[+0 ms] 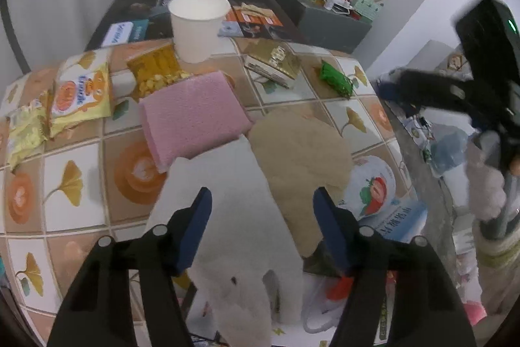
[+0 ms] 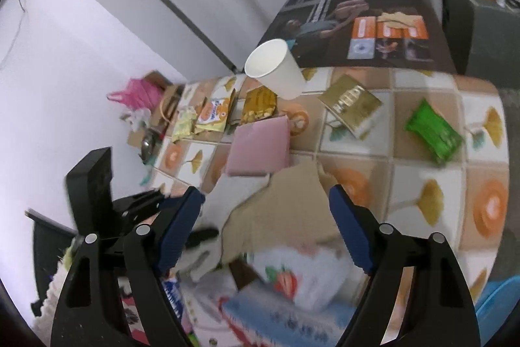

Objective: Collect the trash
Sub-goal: 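Grasp the white glove with the left gripper while the right gripper grasps the pink cloth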

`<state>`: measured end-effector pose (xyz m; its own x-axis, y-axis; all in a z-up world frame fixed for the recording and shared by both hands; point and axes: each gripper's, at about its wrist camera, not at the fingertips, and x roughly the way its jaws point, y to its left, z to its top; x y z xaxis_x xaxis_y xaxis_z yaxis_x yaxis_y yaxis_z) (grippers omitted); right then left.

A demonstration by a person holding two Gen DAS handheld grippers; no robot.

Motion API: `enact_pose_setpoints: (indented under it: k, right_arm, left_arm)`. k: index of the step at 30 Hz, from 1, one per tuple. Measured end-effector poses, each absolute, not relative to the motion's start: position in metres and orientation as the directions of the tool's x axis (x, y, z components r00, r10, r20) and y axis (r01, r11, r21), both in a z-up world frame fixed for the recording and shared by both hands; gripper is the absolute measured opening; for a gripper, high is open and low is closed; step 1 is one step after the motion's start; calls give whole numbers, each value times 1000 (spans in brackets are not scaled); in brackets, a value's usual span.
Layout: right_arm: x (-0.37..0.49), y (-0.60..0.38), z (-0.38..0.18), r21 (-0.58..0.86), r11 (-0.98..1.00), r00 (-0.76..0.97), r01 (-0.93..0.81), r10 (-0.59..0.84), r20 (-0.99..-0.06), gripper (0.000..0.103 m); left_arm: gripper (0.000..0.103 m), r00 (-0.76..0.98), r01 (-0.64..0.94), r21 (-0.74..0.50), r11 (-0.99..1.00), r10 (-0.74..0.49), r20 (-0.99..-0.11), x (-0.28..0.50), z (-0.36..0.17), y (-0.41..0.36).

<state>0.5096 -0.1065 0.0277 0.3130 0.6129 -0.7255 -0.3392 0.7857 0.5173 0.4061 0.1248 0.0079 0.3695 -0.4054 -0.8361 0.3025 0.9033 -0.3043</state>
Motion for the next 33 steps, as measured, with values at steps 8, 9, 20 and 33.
enact_pose_setpoints:
  k: [8, 9, 20, 33]
  right_arm:
    - [571, -58, -17, 518, 798, 159, -309, 580, -799, 78]
    - [575, -54, -21, 522, 798, 146, -302, 580, -802, 78]
    - [607, -5, -53, 433, 843, 84, -319, 480, -873, 78]
    - [608, 18, -61, 378, 856, 76, -353, 429, -900, 56]
  left_arm:
    - [42, 339, 256, -327, 910, -401, -851, 415, -6, 124]
    - [40, 339, 250, -329, 910, -401, -851, 416, -7, 126]
    - [14, 332, 216, -424, 880, -474, -816, 416, -12, 147]
    - [11, 383, 229, -469, 853, -522, -762, 413, 5, 161]
